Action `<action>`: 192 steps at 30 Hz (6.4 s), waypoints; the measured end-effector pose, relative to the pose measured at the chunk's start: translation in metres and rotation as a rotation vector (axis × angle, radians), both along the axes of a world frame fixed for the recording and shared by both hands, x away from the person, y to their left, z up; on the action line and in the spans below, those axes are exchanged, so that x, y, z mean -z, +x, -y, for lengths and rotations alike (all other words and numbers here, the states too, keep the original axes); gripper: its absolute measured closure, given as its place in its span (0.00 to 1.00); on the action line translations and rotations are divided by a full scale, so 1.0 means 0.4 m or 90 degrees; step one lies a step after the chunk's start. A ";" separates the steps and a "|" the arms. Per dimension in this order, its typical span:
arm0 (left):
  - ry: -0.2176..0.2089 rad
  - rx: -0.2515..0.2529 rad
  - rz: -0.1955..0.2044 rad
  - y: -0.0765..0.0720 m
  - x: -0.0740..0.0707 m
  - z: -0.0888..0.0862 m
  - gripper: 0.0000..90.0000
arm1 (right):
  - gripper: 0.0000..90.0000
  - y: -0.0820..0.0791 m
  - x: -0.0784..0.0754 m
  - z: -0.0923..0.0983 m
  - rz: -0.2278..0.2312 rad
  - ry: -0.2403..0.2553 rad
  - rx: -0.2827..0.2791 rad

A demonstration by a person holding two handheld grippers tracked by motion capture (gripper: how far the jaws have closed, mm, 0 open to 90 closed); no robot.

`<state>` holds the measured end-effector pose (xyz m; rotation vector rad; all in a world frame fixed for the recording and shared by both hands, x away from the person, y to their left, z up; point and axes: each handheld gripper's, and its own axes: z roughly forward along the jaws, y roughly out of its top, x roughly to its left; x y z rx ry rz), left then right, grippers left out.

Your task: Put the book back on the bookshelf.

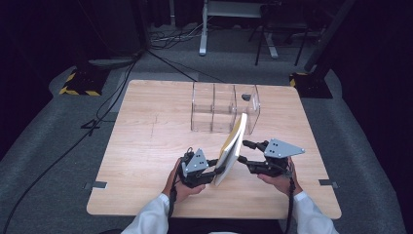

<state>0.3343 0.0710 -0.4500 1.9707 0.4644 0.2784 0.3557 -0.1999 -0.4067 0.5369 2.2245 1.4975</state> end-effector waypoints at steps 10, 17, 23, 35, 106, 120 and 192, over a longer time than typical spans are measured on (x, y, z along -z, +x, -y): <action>0.029 0.025 0.003 -0.044 -0.011 0.011 0.37 | 0.48 -0.013 0.020 -0.038 0.004 -0.017 -0.014; 0.053 -0.049 0.018 -0.052 -0.010 0.051 0.28 | 0.48 -0.013 0.026 -0.058 0.007 -0.012 -0.013; 0.057 -0.118 0.028 -0.049 0.000 0.076 0.28 | 0.48 -0.013 0.032 -0.072 0.002 0.001 -0.007; 0.046 -0.183 0.037 -0.053 0.008 0.070 0.63 | 0.44 -0.011 0.032 -0.071 0.009 -0.002 0.011; 0.023 0.028 0.036 0.054 0.016 -0.023 0.53 | 0.84 -0.021 0.050 0.068 0.004 -0.003 -0.178; 0.018 0.024 0.009 0.064 0.041 -0.039 0.59 | 0.80 -0.004 0.071 0.057 -0.022 -0.008 -0.189; 0.173 -0.232 -0.153 -0.013 0.136 -0.316 0.17 | 0.85 0.039 0.011 0.170 0.044 0.059 0.145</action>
